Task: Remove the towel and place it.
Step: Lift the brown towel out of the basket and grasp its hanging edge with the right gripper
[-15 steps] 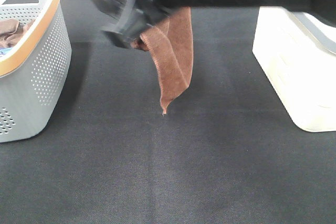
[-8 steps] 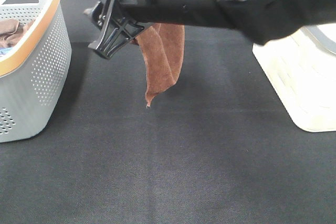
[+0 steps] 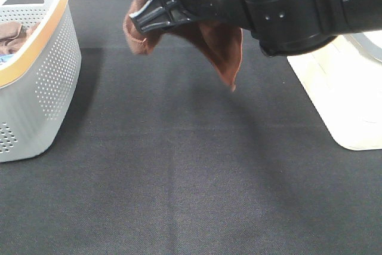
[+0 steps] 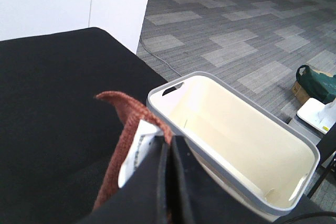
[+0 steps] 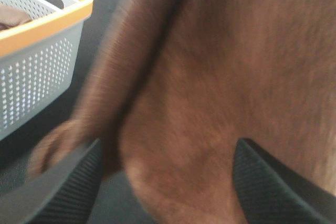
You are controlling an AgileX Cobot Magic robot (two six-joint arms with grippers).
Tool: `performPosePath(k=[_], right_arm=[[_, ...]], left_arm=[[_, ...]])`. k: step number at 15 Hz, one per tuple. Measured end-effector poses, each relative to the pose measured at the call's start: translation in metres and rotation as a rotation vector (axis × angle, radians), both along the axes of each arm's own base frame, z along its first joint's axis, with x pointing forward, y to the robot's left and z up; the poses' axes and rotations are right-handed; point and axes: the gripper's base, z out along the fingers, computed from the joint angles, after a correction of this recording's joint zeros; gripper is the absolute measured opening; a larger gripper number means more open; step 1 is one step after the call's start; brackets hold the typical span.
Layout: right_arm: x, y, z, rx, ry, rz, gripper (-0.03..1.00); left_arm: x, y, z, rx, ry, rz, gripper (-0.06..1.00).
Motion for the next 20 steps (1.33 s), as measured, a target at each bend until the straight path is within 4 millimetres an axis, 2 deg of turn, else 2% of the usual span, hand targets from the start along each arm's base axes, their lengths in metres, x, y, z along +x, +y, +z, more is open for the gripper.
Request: performPosePath(k=[5,9,14,15,17,18,19,20], right_arm=[[0.001,-0.004,0.0,0.009,0.006,-0.052,0.67],[0.002,-0.005,0.0,0.005,0.003,-0.062,0.78],[0.002,-0.005,0.0,0.003,0.004,-0.062,0.79],[0.002,-0.005,0.0,0.003,0.004,-0.062,0.77],[0.002,-0.005,0.0,0.003,0.004,-0.062,0.61],[0.002,-0.005,0.0,0.003,0.004,-0.062,0.48],[0.002,-0.005,0.0,0.003,0.004,-0.062,0.48],[0.002,-0.005,0.0,0.002,0.003,-0.061,0.36]], left_arm=[[-0.012,0.005,0.011,-0.006,-0.018,-0.01,0.0],[-0.014,0.004,0.008,-0.012,0.035,-0.032,0.0],[-0.017,0.002,0.006,-0.023,0.08,-0.056,0.0],[-0.017,0.002,0.006,-0.023,0.08,-0.056,0.0],[-0.017,0.002,0.006,-0.023,0.08,-0.056,0.0],[-0.017,0.002,0.006,-0.023,0.08,-0.056,0.0],[-0.017,0.002,0.006,-0.023,0.08,-0.056,0.0],[-0.017,0.002,0.006,-0.023,0.08,-0.056,0.0]])
